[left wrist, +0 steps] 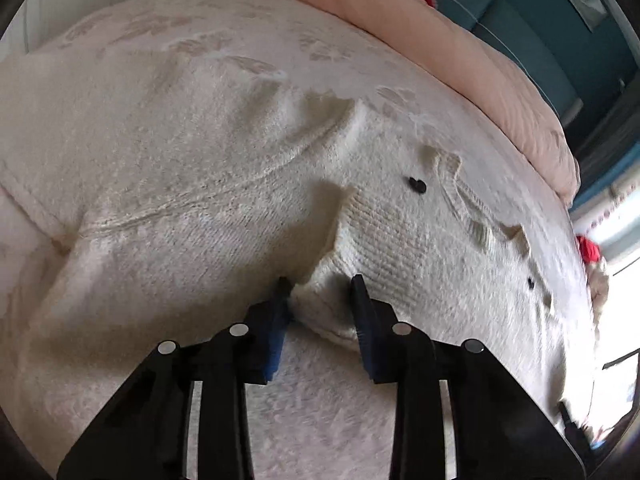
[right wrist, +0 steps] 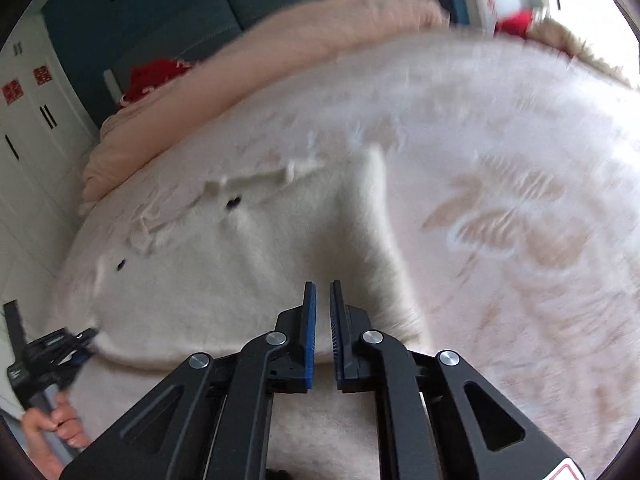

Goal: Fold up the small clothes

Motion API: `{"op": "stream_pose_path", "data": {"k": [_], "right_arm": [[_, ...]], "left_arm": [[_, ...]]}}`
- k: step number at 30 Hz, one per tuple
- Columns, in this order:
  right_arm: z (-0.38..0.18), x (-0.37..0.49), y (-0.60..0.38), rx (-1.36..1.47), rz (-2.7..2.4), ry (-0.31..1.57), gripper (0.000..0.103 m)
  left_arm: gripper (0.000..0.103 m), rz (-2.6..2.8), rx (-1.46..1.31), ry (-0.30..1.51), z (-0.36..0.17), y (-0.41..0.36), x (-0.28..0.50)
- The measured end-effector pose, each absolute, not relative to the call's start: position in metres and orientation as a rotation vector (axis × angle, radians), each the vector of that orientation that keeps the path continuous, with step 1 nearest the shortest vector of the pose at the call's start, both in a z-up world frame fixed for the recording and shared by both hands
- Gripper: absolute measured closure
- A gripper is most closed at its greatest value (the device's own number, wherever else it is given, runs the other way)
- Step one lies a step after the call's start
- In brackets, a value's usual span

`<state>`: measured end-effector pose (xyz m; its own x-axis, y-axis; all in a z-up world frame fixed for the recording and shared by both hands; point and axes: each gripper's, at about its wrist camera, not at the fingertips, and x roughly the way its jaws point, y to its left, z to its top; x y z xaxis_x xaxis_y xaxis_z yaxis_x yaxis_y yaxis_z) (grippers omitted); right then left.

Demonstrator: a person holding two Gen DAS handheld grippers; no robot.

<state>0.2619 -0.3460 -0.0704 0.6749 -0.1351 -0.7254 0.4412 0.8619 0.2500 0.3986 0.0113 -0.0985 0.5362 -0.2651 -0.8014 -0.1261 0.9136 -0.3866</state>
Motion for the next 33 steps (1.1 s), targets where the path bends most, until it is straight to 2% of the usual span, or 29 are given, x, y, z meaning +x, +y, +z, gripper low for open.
{"op": "stream_pose_path", "data": {"k": [1,2,3,5,6,10,11,14,15,16,17,18,21,23,24,25,26,28,33], "right_arm": [[-0.082,0.269,-0.347,0.391,-0.357,0.824,0.095],[-0.095,0.275,-0.348,0.366,-0.362,0.895,0.101],[-0.103,0.278,-0.347,0.345,-0.357,0.912,0.102],[-0.088,0.274,-0.339,0.315,-0.378,0.881,0.101],[-0.078,0.269,-0.334,0.335,-0.370,0.865,0.096],[-0.066,0.237,-0.294,0.325,-0.309,0.801,0.093],[-0.071,0.231,-0.282,0.292,-0.297,0.804,0.091],[-0.102,0.219,-0.259,0.299,-0.280,0.871,0.072],[-0.108,0.215,-0.254,0.320,-0.291,0.864,0.072],[-0.106,0.213,-0.250,0.302,-0.305,0.838,0.071],[-0.106,0.217,-0.247,0.279,-0.299,0.848,0.063],[-0.109,0.220,-0.245,0.268,-0.287,0.854,0.057],[-0.113,0.220,-0.240,0.244,-0.282,0.837,0.054],[-0.114,0.221,-0.239,0.239,-0.284,0.831,0.054],[-0.115,0.222,-0.238,0.234,-0.286,0.827,0.053],[-0.116,0.221,-0.235,0.225,-0.291,0.824,0.053],[-0.117,0.222,-0.234,0.212,-0.296,0.823,0.052],[-0.118,0.223,-0.231,0.195,-0.303,0.822,0.051],[-0.120,0.224,-0.230,0.196,-0.303,0.815,0.050]], "left_arm": [[0.073,-0.101,-0.412,0.999,-0.099,0.012,0.396],[0.073,-0.107,-0.409,0.992,-0.099,0.013,0.394],[0.073,-0.111,-0.412,0.988,-0.097,0.014,0.393],[0.071,-0.117,-0.421,0.975,-0.088,0.022,0.382],[0.071,-0.119,-0.431,0.952,-0.080,0.033,0.372],[0.055,-0.039,-0.485,0.887,-0.065,0.104,0.347],[0.051,0.002,-0.503,0.880,-0.064,0.128,0.343],[0.041,0.184,-0.556,0.876,-0.065,0.217,0.344],[0.037,0.250,-0.582,0.870,-0.066,0.248,0.346],[0.026,0.308,-0.605,0.863,-0.066,0.277,0.349],[0.021,0.374,-0.625,0.853,-0.067,0.305,0.354],[0.021,0.450,-0.644,0.843,-0.069,0.334,0.359],[0.021,0.599,-0.712,0.831,-0.079,0.393,0.374],[0.027,0.636,-0.752,0.806,-0.084,0.415,0.383],[0.035,0.655,-0.724,0.798,-0.082,0.415,0.387],[0.065,0.635,-0.679,0.801,-0.081,0.411,0.398],[0.088,0.590,-0.666,0.836,-0.081,0.408,0.409],[0.091,0.536,-0.650,0.832,-0.070,0.396,0.419],[0.092,0.288,-0.495,0.686,0.007,0.304,0.425]]}}
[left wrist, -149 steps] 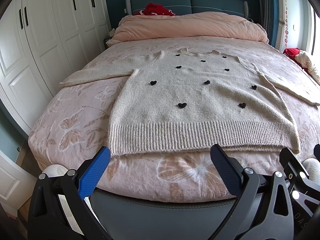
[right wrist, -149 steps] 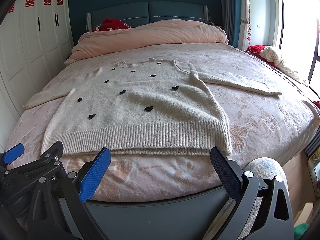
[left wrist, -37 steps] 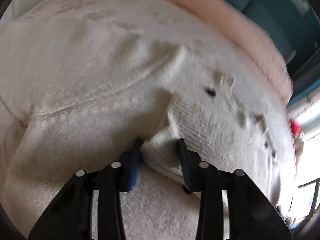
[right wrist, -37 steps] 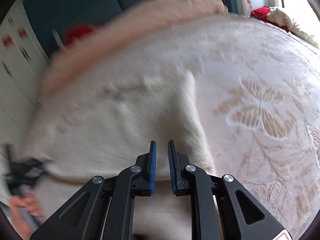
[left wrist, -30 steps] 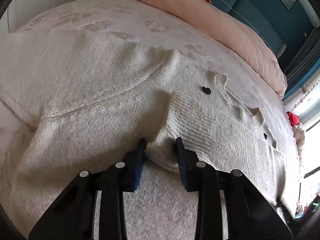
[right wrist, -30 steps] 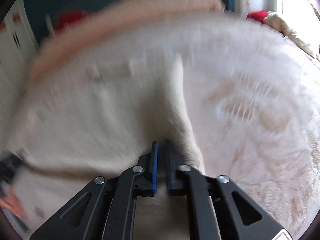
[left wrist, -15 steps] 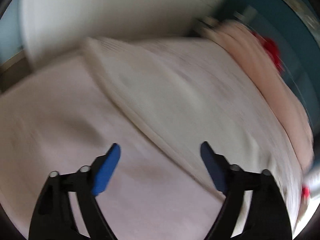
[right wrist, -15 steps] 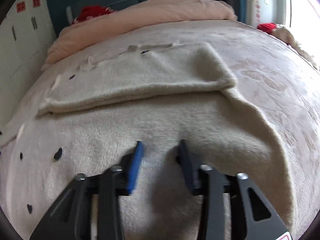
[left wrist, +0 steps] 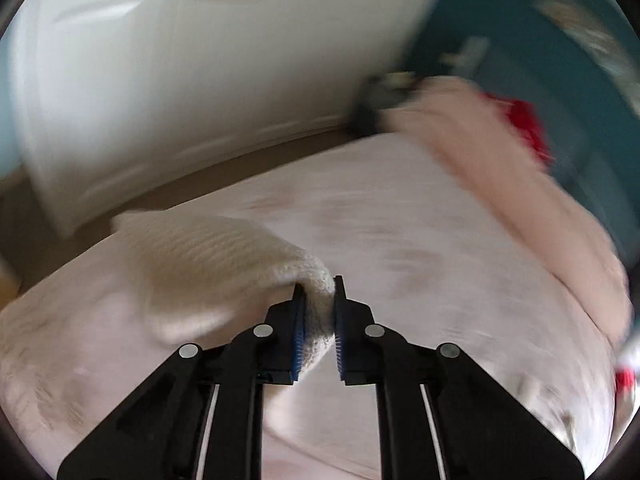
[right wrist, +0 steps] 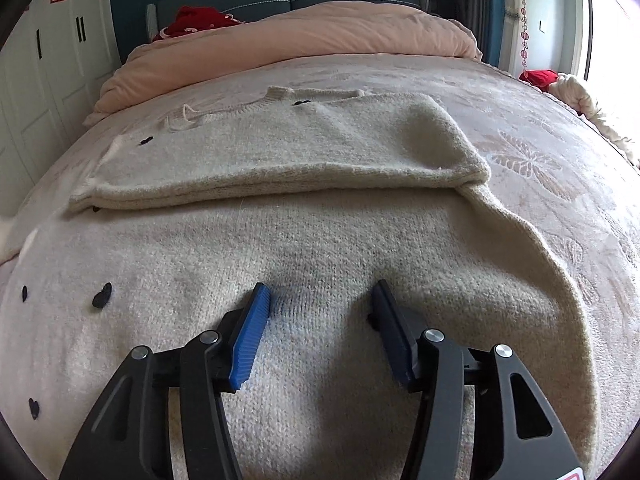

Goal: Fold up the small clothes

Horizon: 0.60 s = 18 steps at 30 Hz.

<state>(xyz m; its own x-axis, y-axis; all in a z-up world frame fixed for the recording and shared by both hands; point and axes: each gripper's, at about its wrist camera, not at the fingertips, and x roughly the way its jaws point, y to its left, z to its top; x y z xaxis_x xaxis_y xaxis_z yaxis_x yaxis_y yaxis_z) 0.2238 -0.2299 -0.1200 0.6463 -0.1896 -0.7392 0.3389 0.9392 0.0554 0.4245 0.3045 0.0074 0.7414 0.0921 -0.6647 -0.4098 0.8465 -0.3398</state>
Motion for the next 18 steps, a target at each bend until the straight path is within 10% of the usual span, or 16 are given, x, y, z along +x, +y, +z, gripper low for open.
{"op": "stream_pose_path", "data": {"k": [9,12,18], "right_arm": [[-0.120,0.225,-0.232,0.226,-0.290,0.810,0.050],[-0.119,0.225,-0.234,0.236,-0.284,0.813,0.049],[-0.098,0.221,-0.245,0.316,-0.192,0.807,0.040]], "left_arm": [[0.084,-0.289,-0.255,0.734,0.035,0.014,0.361],[0.036,-0.310,-0.211,0.850,-0.013,-0.033,0.323],[0.030,-0.164,-0.250,0.937,-0.073,0.012,0.241]]}}
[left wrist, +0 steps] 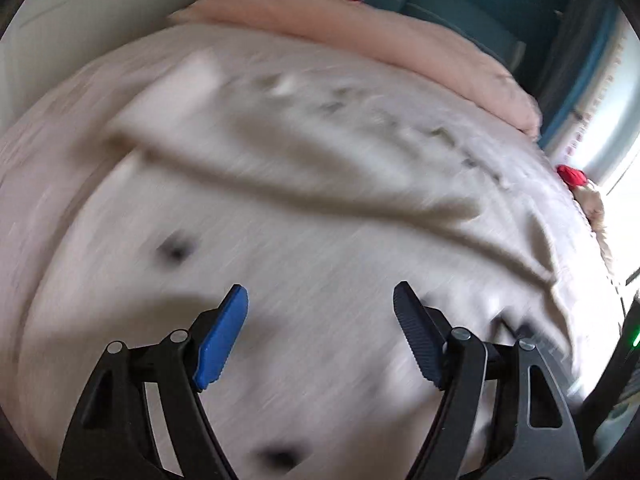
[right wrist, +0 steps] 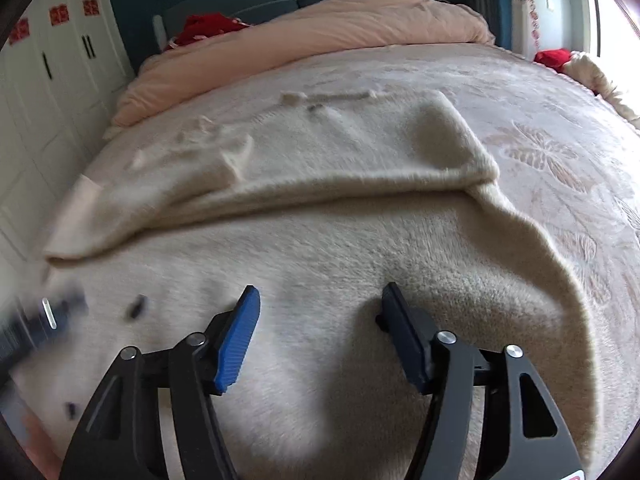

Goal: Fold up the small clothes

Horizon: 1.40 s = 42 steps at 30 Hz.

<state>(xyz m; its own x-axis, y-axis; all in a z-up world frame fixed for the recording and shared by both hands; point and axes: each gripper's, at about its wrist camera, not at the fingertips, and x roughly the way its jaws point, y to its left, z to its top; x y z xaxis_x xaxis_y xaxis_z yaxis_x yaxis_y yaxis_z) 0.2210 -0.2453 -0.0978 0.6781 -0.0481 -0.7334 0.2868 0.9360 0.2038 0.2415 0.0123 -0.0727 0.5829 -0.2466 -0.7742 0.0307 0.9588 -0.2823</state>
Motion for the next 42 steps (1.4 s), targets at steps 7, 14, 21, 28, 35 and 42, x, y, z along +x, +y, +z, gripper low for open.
{"op": "stream_pose_path", "data": {"k": [7,14,21,28,35,42], "right_arm": [[-0.071,0.286,-0.256,0.546,-0.119,0.838,0.028],[-0.100,0.363,-0.233,0.629,-0.130,0.958,0.043],[-0.033,0.389,-0.229,0.620,-0.007,0.798,0.094],[0.067,0.399,-0.257,0.546,0.084,0.633,0.094],[0.046,0.359,-0.329,0.501,-0.074,0.616,0.094],[-0.107,0.317,-0.376,0.629,-0.248,0.864,0.094]], "left_arm": [[0.027,-0.163,-0.246,0.895,-0.081,0.075,0.195],[0.020,-0.172,-0.288,0.897,-0.079,0.058,0.200],[0.020,-0.209,-0.761,0.905,-0.053,0.099,0.283],[0.043,-0.085,-1.128,1.022,-0.099,0.111,0.386],[0.081,-0.002,-1.137,1.013,-0.120,0.118,0.390],[0.086,-0.026,-0.819,0.950,-0.113,0.093,0.384]]}}
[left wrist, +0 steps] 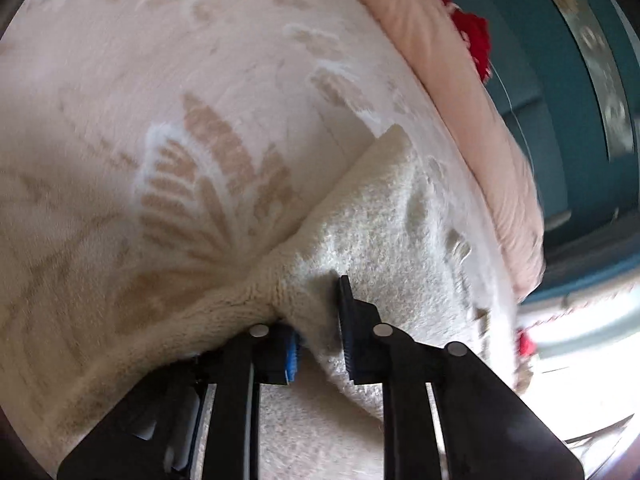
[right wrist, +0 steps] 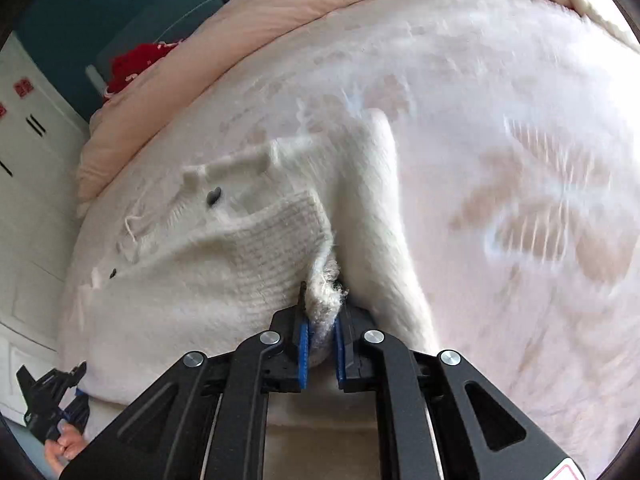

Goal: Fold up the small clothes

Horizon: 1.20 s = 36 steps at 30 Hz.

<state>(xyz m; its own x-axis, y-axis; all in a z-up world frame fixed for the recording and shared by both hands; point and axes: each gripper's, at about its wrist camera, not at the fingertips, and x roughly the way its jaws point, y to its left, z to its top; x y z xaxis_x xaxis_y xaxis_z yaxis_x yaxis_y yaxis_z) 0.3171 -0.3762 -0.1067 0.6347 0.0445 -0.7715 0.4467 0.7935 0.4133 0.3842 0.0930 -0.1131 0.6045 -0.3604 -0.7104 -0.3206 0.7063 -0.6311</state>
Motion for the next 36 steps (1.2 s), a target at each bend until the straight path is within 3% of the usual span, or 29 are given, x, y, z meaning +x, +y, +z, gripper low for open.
{"op": "stream_pose_path", "data": {"k": [4,7,11,16,21,28,30,32,35,36], "right_arm": [[-0.098,0.317,-0.369,0.574,-0.242,0.833,0.092],[-0.101,0.315,-0.368,0.536,-0.237,0.862,0.091],[-0.068,0.287,-0.365,0.507,-0.349,0.753,0.078],[-0.048,0.326,-0.320,0.372,-0.179,0.769,0.079],[-0.108,0.384,-0.304,0.274,-0.190,0.960,0.082],[-0.076,0.354,-0.301,0.363,-0.185,0.842,0.081],[-0.104,0.352,-0.307,0.353,-0.193,0.920,0.088],[-0.088,0.343,-0.305,0.346,-0.212,0.894,0.089],[-0.053,0.310,-0.305,0.386,-0.207,0.861,0.083],[-0.046,0.293,-0.308,0.398,-0.210,0.845,0.073]], "left_arm": [[0.086,-0.057,-0.563,0.863,-0.109,0.072,0.379],[0.085,-0.065,-0.550,0.833,-0.110,0.072,0.372],[0.085,-0.085,-0.577,0.810,-0.115,0.078,0.371],[0.085,-0.068,-0.538,0.797,-0.114,0.073,0.370],[0.085,-0.070,-0.540,0.793,-0.115,0.072,0.372],[0.085,-0.068,-0.523,0.776,-0.117,0.071,0.368],[0.085,-0.069,-0.524,0.777,-0.117,0.070,0.368],[0.085,-0.071,-0.532,0.782,-0.116,0.071,0.368],[0.084,-0.083,-0.544,0.823,-0.108,0.075,0.367],[0.082,-0.093,-0.542,0.839,-0.103,0.078,0.361]]}}
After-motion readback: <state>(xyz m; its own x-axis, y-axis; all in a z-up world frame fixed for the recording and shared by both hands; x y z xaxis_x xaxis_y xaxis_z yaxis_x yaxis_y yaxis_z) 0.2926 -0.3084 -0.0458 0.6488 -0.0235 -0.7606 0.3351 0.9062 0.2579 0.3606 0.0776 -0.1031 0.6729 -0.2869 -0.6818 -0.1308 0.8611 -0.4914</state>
